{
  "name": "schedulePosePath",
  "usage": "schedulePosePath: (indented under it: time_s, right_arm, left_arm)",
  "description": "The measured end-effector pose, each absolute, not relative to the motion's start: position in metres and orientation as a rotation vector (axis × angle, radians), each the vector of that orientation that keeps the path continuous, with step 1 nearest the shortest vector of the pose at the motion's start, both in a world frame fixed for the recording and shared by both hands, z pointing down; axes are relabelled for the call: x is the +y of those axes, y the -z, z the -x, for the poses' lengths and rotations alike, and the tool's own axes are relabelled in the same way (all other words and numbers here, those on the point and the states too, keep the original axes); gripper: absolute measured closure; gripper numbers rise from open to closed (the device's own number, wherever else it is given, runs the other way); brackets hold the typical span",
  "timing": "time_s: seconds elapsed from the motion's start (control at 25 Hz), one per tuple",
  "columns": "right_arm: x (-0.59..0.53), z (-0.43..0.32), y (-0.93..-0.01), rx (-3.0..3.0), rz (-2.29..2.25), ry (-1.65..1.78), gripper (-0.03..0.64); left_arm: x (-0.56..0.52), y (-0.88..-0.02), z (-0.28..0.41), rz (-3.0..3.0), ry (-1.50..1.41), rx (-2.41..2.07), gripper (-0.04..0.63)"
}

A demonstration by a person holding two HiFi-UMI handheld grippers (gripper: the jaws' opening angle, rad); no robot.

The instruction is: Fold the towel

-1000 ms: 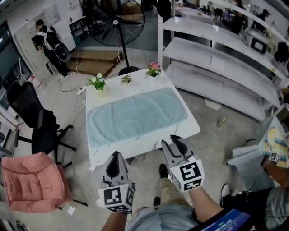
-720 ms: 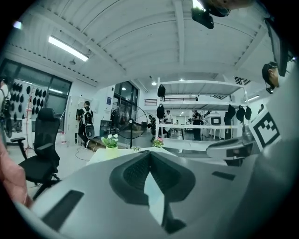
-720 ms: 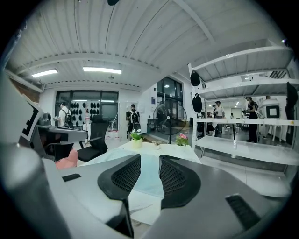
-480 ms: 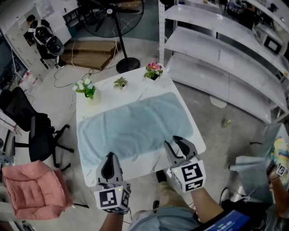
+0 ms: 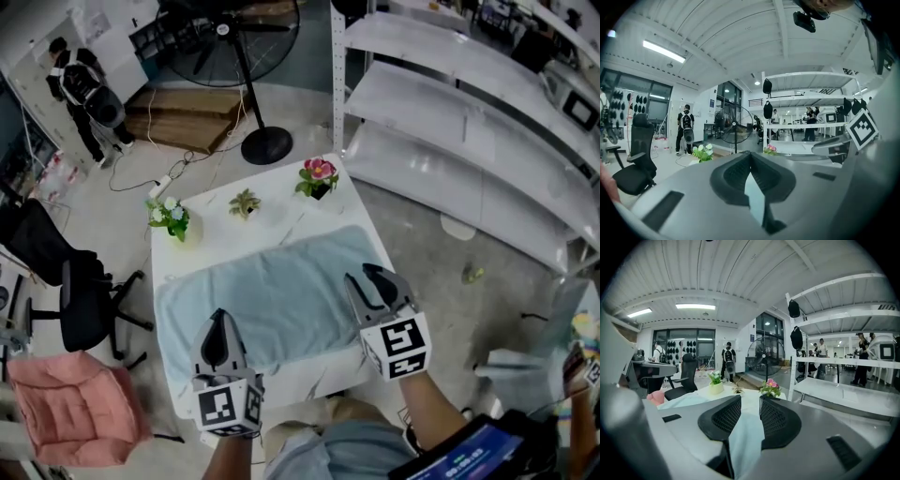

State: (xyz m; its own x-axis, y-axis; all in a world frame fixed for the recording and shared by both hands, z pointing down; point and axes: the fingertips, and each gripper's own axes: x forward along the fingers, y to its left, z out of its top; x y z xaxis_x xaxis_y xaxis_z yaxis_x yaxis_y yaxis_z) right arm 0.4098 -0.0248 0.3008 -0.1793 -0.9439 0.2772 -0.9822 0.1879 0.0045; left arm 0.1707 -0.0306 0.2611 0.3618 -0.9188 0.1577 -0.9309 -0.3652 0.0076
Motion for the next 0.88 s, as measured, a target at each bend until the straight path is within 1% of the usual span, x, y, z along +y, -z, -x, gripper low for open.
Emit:
schedulePosePath:
  time_s: [0.2,0.36,0.88]
  right_arm:
    - [-0.046,-0.431,-0.298,-2.221,-1.864,-0.244,0.477]
    - [-0.059,-0.441,-0.311,-2.196,-1.858,-0.258,0.474]
    - [-0.063,-0.494,-0.422,-2.011,-1.822,-0.478,0.466]
  left_arm:
    - [-0.051,-0.257,-0.177,-2.495,-0.174,-1.724,0.589]
    - [-0.066,-0.273,-0.176,-2.48,-0.194,-1.722,0.589]
    - [-0.08,-0.363,-0.189,-2.366,-0.383,-1.624,0.589]
